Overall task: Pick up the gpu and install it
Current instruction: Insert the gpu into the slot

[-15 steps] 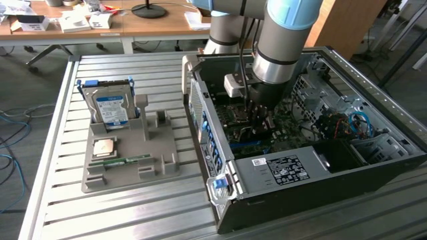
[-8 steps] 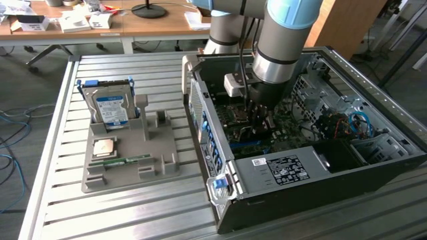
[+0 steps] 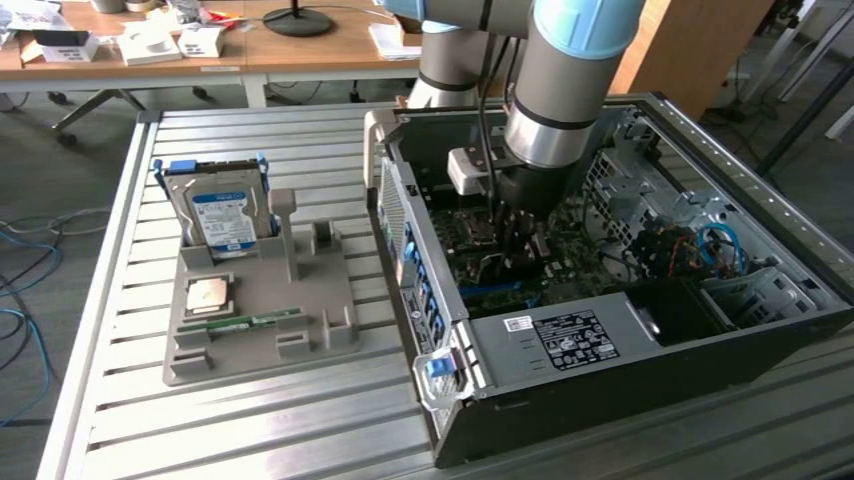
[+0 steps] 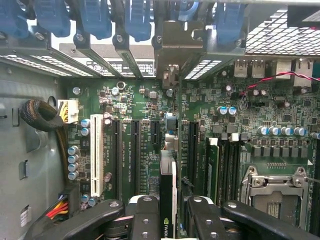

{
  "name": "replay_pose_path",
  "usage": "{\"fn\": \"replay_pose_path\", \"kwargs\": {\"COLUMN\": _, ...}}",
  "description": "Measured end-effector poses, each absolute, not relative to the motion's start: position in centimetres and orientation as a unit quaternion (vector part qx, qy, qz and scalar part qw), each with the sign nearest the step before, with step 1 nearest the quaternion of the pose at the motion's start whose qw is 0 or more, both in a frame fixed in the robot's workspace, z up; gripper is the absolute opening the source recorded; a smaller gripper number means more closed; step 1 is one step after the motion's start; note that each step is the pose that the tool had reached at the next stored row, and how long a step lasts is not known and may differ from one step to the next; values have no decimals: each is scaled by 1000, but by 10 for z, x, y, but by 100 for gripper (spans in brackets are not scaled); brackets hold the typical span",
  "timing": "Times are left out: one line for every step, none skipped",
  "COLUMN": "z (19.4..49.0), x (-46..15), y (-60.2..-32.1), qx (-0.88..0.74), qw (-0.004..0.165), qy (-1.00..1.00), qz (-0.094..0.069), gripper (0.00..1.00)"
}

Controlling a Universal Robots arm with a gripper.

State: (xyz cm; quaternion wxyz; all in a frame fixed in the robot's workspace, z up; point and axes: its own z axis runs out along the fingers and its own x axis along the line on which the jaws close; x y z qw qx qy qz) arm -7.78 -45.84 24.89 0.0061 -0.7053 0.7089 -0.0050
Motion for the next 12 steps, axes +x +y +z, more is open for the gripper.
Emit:
{"fn": "replay_pose_path", "kwargs": {"z": 249, "x": -78, "y": -458, "qx": -705, "qw": 6, "qy": 709, "qz": -5, "gripper": 26}}
{"fn": "replay_pose_path", "kwargs": {"z": 249, "x": -78, "y": -458, "qx": -705, "qw": 6, "qy": 709, "qz": -5, "gripper": 26}}
{"fn": "replay_pose_path", "kwargs": {"z": 249, "x": -78, "y": -458, "qx": -705, "qw": 6, "qy": 709, "qz": -5, "gripper": 26}}
{"fn": "replay_pose_path", "kwargs": {"z": 249, "x": -79, "y": -458, "qx": -705, "qw": 7, "qy": 709, "qz": -5, "gripper": 26}}
{"fn": "replay_pose_path", "kwargs": {"z": 249, "x": -79, "y": -458, "qx": -705, "qw": 7, "qy": 709, "qz": -5, "gripper": 26}}
{"fn": "replay_pose_path", "kwargs": {"z": 249, "x": -79, "y": -458, "qx": -705, "qw": 7, "qy": 709, "qz": -5, "gripper": 26}}
{"fn": "replay_pose_path", "kwargs": {"z": 249, "x": -79, "y": -458, "qx": -705, "qw": 7, "qy": 709, "qz": -6, "gripper": 26}}
{"fn": "replay_pose_path", "kwargs": {"z": 249, "x": -79, "y": -458, "qx": -705, "qw": 7, "qy": 709, "qz": -6, "gripper": 26}}
{"fn": "replay_pose_path", "kwargs": {"z": 249, "x": -79, "y": -458, "qx": -705, "qw": 8, "qy": 709, "qz": -6, "gripper": 26}}
{"fn": "replay_pose_path", "kwargs": {"z": 249, "x": -79, "y": -458, "qx": -705, "qw": 8, "qy": 709, "qz": -6, "gripper": 26}}
{"fn": "replay_pose_path", "kwargs": {"z": 249, "x": -79, "y": -458, "qx": -705, "qw": 8, "qy": 709, "qz": -6, "gripper": 26}}
{"fn": "replay_pose_path", "kwargs": {"z": 249, "x": -79, "y": -458, "qx": -705, "qw": 8, "qy": 709, "qz": -6, "gripper": 26}}
